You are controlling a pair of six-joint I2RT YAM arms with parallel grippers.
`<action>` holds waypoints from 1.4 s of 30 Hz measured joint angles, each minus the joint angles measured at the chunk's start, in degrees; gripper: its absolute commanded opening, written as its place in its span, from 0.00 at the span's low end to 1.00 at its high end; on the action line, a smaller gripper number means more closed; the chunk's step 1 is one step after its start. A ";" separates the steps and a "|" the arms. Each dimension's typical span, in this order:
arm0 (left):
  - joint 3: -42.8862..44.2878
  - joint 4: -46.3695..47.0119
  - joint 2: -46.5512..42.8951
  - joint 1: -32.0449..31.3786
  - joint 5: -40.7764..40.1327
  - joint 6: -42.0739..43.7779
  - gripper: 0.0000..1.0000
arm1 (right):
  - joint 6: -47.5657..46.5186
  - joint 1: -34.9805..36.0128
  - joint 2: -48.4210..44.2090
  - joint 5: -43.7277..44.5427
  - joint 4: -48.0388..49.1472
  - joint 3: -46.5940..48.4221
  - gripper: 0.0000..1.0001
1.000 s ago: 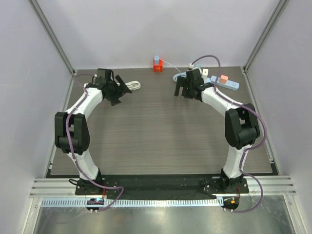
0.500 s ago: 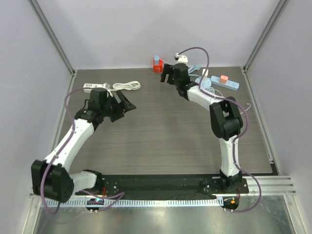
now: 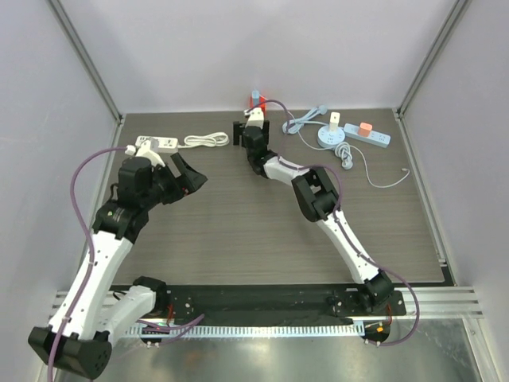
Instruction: Pull the plug off the socket
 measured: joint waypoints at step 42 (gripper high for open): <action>0.09 -4.37 -4.92 0.00 -1.51 3.91 0.89 | 4.92 -5.35 6.58 -3.72 0.35 16.02 0.80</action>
